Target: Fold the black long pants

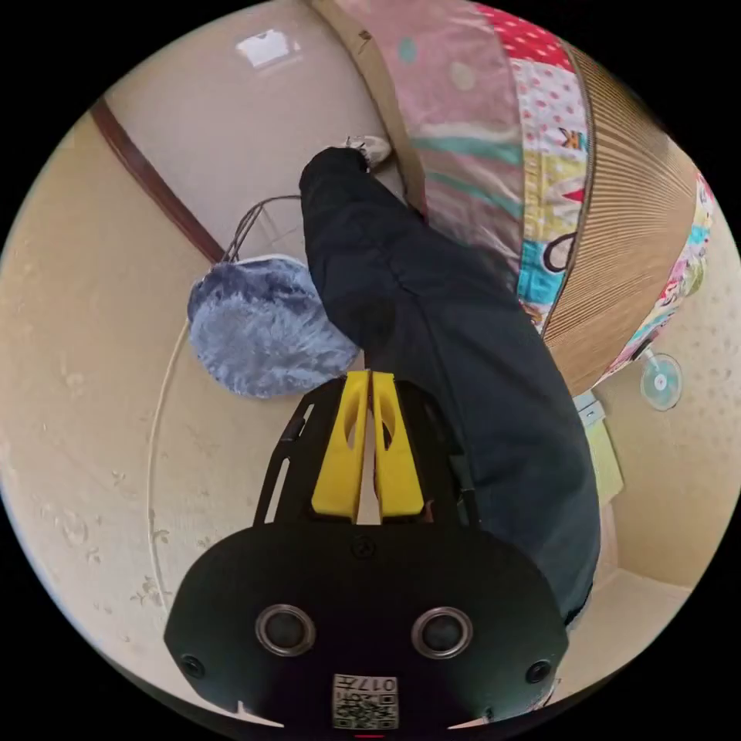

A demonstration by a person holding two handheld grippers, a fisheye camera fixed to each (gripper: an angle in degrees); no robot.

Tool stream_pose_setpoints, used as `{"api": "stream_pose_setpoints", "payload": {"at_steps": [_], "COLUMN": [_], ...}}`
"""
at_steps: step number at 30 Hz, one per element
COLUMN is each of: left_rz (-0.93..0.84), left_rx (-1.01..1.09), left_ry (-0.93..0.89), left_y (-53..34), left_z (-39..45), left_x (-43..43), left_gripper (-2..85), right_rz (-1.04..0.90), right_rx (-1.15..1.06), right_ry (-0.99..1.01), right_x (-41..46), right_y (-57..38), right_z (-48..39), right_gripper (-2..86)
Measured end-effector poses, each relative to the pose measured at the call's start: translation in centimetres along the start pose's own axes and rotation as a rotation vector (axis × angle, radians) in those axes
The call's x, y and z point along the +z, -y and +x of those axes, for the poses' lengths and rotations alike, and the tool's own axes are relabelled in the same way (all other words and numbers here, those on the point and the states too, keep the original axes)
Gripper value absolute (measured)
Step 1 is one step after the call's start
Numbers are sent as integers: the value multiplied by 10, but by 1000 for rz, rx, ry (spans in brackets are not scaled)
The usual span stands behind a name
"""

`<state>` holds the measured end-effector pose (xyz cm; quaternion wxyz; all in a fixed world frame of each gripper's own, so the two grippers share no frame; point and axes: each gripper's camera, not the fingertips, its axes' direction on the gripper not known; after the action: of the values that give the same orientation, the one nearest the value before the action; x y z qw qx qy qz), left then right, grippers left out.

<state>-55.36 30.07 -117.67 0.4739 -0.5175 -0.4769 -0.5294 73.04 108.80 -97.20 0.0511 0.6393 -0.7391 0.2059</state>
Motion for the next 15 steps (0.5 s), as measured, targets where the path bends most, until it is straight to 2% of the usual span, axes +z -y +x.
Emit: {"api": "stream_pose_setpoints", "payload": {"at_steps": [5,10,14,15], "left_rz": [125,108,106,112], "left_rx": [94,94,13,7], "left_ry": [77,58,92,86], "left_y": [-11,-29,-44,-48], "left_z": [31,21,-5,-10], "left_x": [-17,-1,2,0], "left_gripper": [-10,-10,-10,-10], "right_rz": [-65,2,-66,-106], "right_rx": [-26,115,32,-69], "right_ry": [-110,94,61,43], "right_x": [-12,-15,16,31], "right_y": [-3,-27,-44,-45], "right_z": [14,52,-2,-34], "right_gripper": [166,169,159,157]}}
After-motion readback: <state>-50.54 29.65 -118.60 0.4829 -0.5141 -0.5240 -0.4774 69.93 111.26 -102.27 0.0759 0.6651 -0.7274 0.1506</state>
